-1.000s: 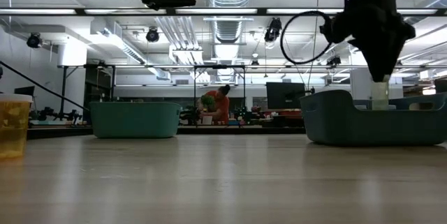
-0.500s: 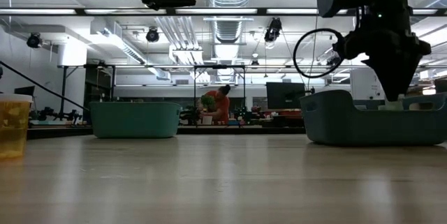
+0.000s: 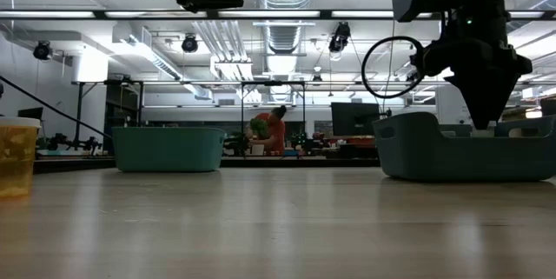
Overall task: Pick and place medicine bottles into bin by pill shape (circle, oval)
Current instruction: Put the yellow tablet bottle into the blue bin, then put the orange tablet bottle into the blue bin
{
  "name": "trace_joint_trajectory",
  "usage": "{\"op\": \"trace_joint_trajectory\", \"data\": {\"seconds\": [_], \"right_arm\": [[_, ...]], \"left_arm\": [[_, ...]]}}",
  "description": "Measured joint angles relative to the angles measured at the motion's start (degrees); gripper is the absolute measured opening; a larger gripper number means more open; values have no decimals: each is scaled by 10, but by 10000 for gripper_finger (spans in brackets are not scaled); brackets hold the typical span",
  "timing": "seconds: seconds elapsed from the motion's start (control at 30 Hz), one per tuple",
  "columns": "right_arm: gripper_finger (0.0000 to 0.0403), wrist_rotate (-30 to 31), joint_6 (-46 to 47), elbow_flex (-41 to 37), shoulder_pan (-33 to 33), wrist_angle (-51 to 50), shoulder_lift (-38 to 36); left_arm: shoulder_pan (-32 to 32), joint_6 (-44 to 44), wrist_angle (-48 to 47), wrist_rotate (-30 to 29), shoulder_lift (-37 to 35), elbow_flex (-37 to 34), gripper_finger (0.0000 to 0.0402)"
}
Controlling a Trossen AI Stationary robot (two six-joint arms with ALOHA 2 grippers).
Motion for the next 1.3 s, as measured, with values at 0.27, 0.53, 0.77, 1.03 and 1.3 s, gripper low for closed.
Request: {"op": "trace_joint_trajectory", "data": {"seconds": [0.27,0.53,0.77,1.03,1.3], "right_arm": [[122,0,3,0,0,5,0],[167,0,9,0,0,5,0],[182,0,9,4,0,-6,0],[176,12,3,49,2,-51,-1],[165,133,-43,112,32,-43,-1]], "left_arm": [[0,0,0,0,0,0,167],[0,0,0,0,0,0,167],[0,0,0,0,0,0,167],[0,0,0,0,0,0,167],[0,0,0,0,0,0,167]]}}
